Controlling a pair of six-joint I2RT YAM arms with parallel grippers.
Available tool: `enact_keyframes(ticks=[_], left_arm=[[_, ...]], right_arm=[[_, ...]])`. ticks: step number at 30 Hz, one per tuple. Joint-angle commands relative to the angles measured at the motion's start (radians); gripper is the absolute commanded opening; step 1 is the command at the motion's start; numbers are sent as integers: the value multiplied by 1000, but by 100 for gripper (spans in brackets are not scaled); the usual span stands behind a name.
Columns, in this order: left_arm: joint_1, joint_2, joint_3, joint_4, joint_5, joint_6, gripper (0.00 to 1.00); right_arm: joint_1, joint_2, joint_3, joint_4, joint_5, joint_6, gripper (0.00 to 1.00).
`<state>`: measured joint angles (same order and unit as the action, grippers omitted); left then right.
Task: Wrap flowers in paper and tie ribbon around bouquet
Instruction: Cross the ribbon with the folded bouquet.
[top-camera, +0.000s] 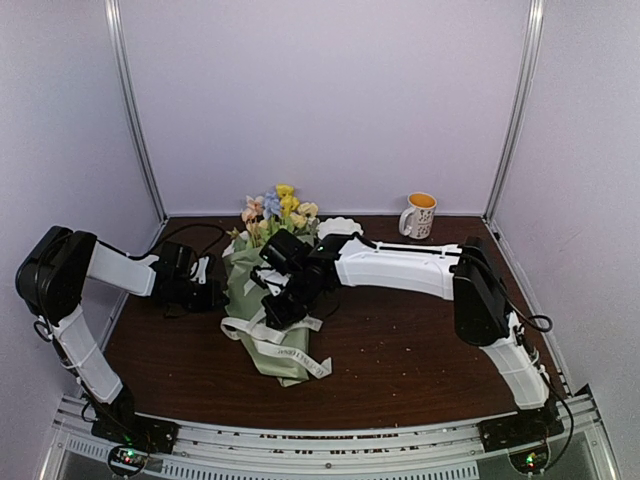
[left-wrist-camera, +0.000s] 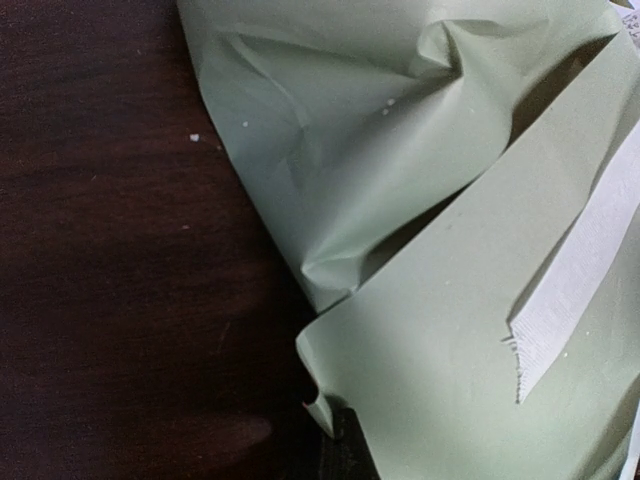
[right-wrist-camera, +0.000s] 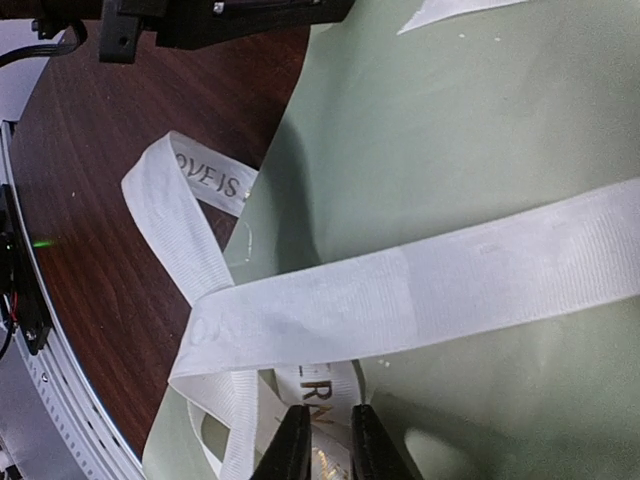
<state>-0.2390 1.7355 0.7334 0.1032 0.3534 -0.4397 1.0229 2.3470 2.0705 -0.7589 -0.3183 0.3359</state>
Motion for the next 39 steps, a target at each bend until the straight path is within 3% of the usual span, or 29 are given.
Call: enact_keyframes(ticks=[1,9,18,23,31,39], left_arm=[[0,65,-29,-143,-50,16,0],[0,64,-28,-143,-49,18,0],[0,64,-29,-143,-47,18,0],[1,64,-30,-144,-48,18,0],[1,64,-30,-145,-54,15,0],[0,64,-30,-145,-53,16,0]], right_arm=[[2,31,54,19,-38,32,19],[24,73,76,33,-121,50,29],[29,119,125,-1,-117,40,27],[22,93,127,-28,-95,20,1],[-18,-57,87,-26,110,4,0],[-37,-113,77,-30,159,-14,0]])
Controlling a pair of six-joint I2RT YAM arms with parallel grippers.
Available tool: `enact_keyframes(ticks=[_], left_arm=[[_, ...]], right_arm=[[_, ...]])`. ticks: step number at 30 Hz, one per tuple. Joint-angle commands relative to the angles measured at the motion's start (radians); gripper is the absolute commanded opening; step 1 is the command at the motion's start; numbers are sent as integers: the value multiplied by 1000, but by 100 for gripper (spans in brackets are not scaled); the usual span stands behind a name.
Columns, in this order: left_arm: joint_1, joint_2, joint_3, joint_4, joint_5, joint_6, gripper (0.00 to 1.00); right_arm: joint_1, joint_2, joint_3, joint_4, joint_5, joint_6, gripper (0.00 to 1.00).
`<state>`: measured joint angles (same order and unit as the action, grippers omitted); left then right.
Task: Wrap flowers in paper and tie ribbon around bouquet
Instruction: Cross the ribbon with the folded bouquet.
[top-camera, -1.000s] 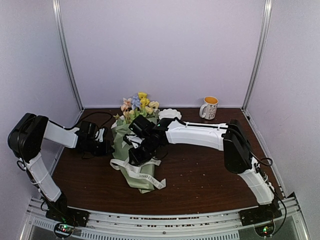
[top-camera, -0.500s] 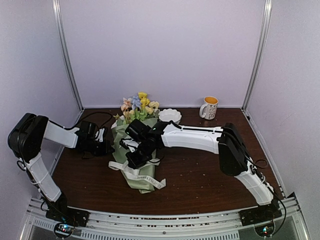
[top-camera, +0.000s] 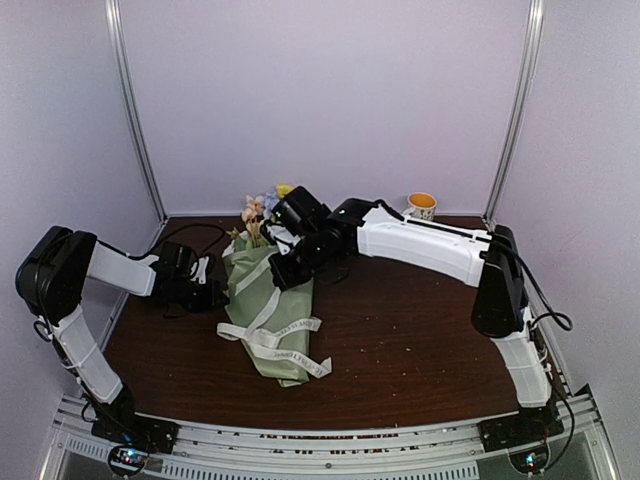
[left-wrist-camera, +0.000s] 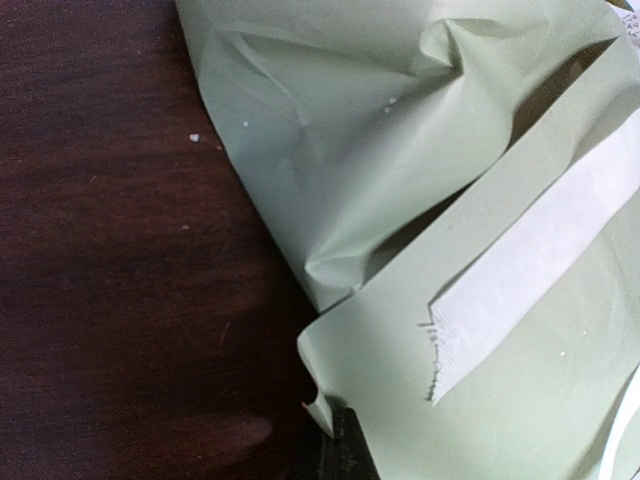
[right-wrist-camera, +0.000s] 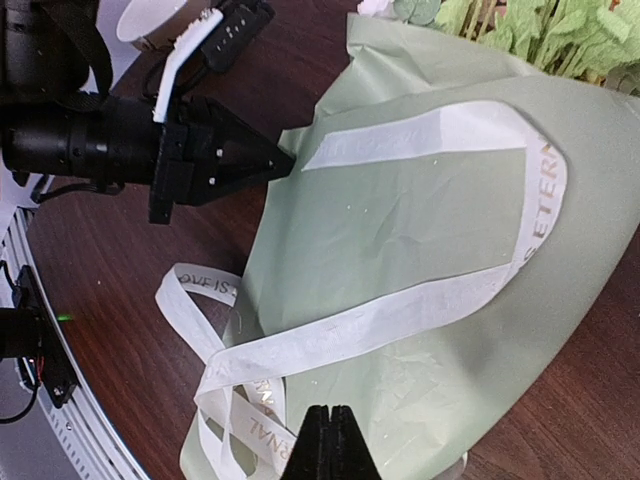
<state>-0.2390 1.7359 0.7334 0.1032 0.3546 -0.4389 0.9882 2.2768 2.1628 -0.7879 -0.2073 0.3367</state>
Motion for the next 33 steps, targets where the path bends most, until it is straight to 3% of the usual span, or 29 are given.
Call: enact_keyframes(ticks=[1,5,9,19,24,33], left_arm=[[0,63,-31,-146,-55,15,0],[1,63,-30,-145,-55,15,0],[0,65,-28,-147,-54,16,0],[1,67,-25,-148,-54,16,0],[0,66,-26,-148,-54,16,0],[0,68,-26,-147,-52,16,0]], right_arm=[[-2,-37,-17,-3,37,-15,0],[7,0,-45,-5,-30,-5,0],[23,60,-9,-31,-102,-24,12],[65,160,51,-89,-145,-35,17],[66,160,35,-54,-226,-15,26],[89,178,31,-35,-225,2,28]])
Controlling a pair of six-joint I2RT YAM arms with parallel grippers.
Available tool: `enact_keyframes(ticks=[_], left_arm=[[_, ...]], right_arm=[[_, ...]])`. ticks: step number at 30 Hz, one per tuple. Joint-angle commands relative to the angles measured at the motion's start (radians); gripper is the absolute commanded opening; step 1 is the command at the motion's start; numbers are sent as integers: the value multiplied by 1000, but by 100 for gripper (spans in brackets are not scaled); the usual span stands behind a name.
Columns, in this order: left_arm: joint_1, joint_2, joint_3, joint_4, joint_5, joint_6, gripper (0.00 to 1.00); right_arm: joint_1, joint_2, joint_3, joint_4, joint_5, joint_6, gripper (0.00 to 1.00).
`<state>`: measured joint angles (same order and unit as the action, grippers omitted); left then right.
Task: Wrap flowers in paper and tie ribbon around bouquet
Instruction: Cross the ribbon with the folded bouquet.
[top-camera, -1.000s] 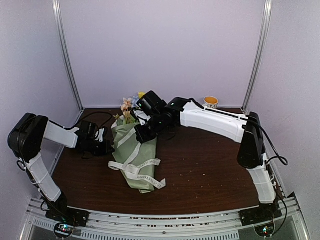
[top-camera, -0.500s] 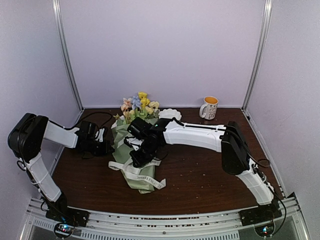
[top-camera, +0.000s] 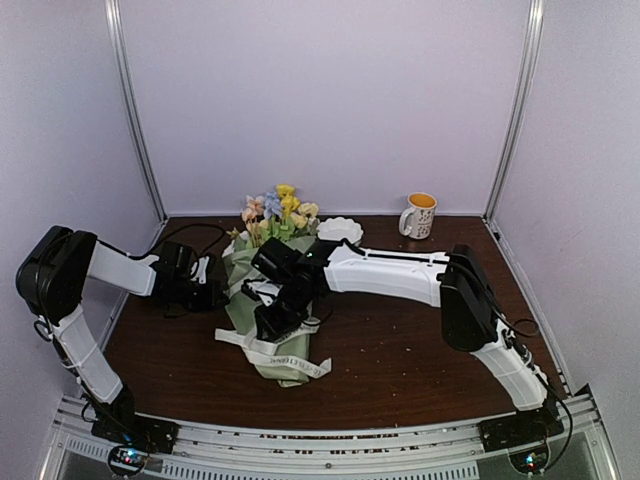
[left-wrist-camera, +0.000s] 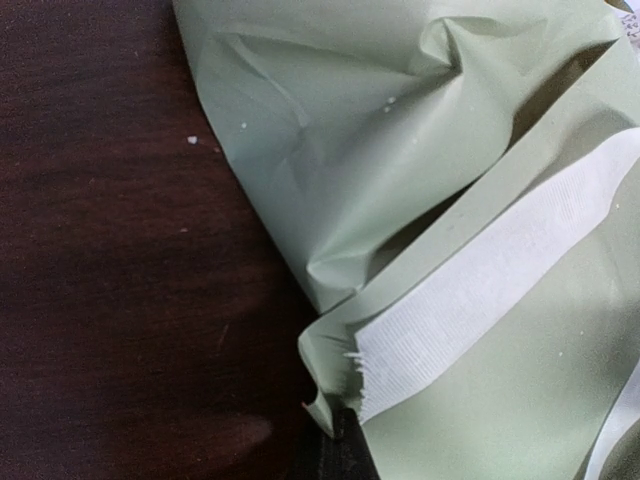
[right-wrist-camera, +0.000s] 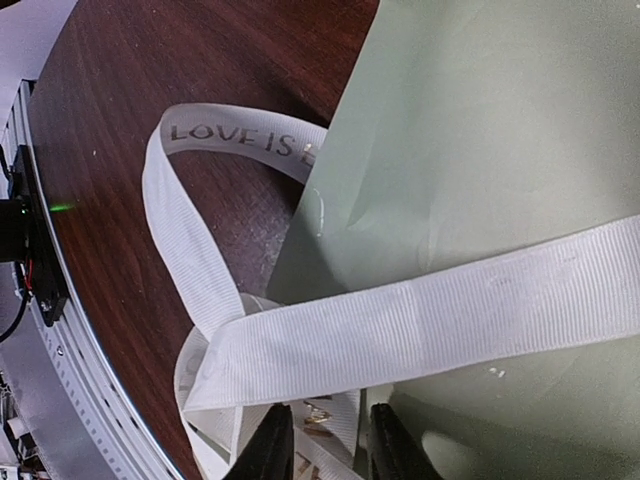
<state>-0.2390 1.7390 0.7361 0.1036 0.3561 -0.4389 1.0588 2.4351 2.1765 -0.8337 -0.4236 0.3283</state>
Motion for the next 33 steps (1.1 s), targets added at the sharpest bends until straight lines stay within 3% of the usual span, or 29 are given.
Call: enact_keyframes(ticks=[1,8,14,25,33], left_arm=[[0,65,-28,-147,-54,17,0],[1,68,-26,-150,-52,17,0],[0,68,-25,-152,-53,17,0],[0,69,-24,-153,-54,17,0],[1,69,-24,-153,-54,18,0]], right_arm=[[23,25,22,5,-8,7,28],[39,28,32,-68,15,-39,26],[42,-2,36,-77,75,-59,0],[-38,-129,22,-70,224,-52,0],[-24,-150,-25,-55,115,-137,3]])
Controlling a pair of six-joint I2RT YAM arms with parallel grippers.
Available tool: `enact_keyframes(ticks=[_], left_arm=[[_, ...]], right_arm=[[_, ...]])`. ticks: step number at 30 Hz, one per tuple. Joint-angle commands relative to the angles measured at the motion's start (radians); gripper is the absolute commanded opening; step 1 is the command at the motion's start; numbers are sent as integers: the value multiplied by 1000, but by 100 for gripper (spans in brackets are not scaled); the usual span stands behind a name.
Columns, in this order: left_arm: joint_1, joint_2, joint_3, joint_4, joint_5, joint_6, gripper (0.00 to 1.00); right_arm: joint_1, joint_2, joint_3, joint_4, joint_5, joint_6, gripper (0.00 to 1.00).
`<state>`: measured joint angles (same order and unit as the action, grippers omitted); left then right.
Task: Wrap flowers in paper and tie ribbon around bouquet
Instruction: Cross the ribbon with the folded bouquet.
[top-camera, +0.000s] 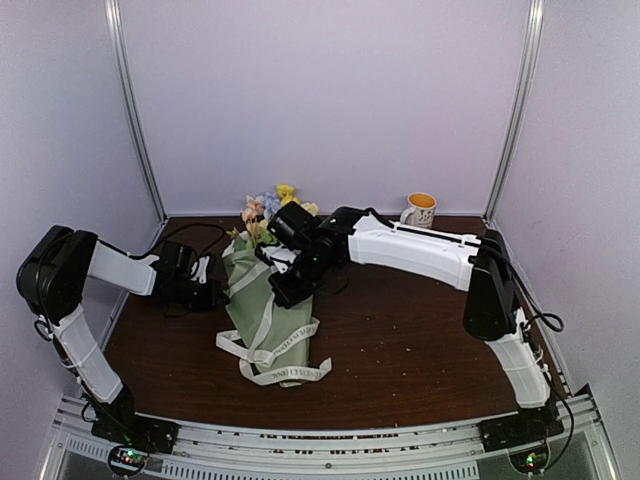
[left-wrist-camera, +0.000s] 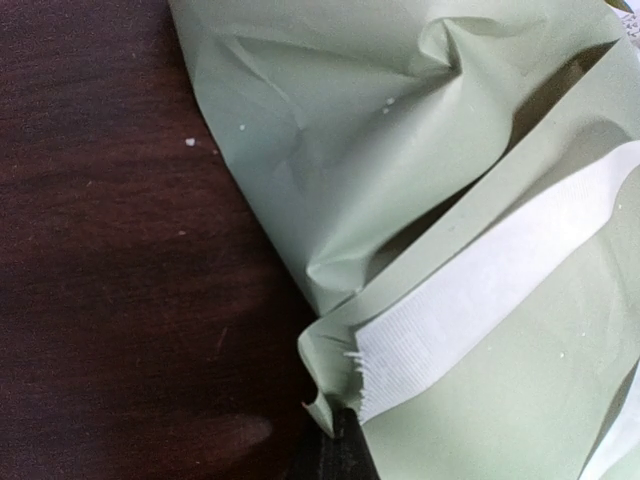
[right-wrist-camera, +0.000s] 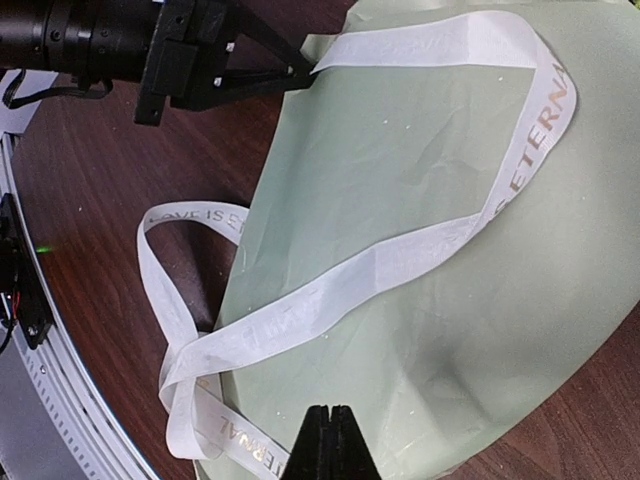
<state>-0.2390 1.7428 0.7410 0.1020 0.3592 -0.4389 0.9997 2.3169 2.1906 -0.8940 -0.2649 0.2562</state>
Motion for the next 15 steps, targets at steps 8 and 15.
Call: enact_keyframes(ticks=[8,15], left_arm=[[1,65,-29,-151,-55,19,0],[-2,69,-28,-153,-53,20,0]], right_arm=[[128,-114,-167,36,33,-244,39],[225,-151,-259,81,175,-423,58]])
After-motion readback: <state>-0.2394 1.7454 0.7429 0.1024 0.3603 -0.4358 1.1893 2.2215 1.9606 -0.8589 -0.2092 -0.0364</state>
